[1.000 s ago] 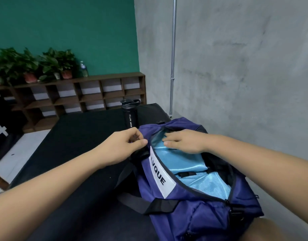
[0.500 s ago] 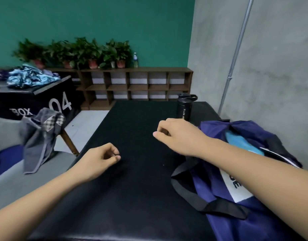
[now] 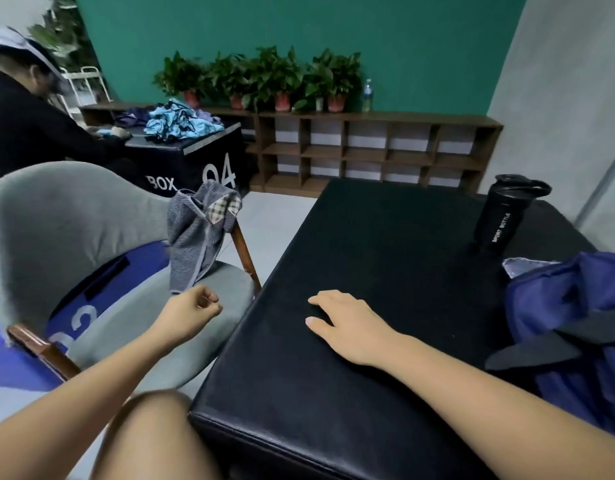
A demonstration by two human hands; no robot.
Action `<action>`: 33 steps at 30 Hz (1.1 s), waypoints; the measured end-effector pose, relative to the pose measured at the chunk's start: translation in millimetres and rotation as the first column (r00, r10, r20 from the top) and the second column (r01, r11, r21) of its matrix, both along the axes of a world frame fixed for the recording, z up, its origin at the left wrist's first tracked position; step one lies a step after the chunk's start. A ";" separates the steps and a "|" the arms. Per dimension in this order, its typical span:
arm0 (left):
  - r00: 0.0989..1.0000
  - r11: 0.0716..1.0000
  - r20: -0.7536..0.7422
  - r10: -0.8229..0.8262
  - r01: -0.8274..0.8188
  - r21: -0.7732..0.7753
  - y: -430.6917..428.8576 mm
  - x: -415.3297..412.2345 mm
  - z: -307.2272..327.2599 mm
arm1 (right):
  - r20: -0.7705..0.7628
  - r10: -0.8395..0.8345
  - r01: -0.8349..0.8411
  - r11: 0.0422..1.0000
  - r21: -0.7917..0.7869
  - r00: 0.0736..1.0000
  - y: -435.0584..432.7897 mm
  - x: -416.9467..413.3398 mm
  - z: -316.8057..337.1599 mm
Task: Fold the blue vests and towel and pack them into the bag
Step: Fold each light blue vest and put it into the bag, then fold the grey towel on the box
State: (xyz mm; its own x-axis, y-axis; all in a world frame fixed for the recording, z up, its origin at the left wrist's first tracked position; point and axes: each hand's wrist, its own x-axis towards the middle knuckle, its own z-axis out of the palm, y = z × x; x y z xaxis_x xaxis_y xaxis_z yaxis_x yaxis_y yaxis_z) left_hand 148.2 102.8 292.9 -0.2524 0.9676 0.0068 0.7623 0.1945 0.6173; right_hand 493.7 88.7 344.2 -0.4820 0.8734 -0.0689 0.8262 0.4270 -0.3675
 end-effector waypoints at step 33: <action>0.924 0.980 -0.331 0.190 -0.157 0.123 131.7 -74.3 -92.4 | 0.067 -0.044 0.026 0.967 0.255 0.997 36.8 -36.4 -45.8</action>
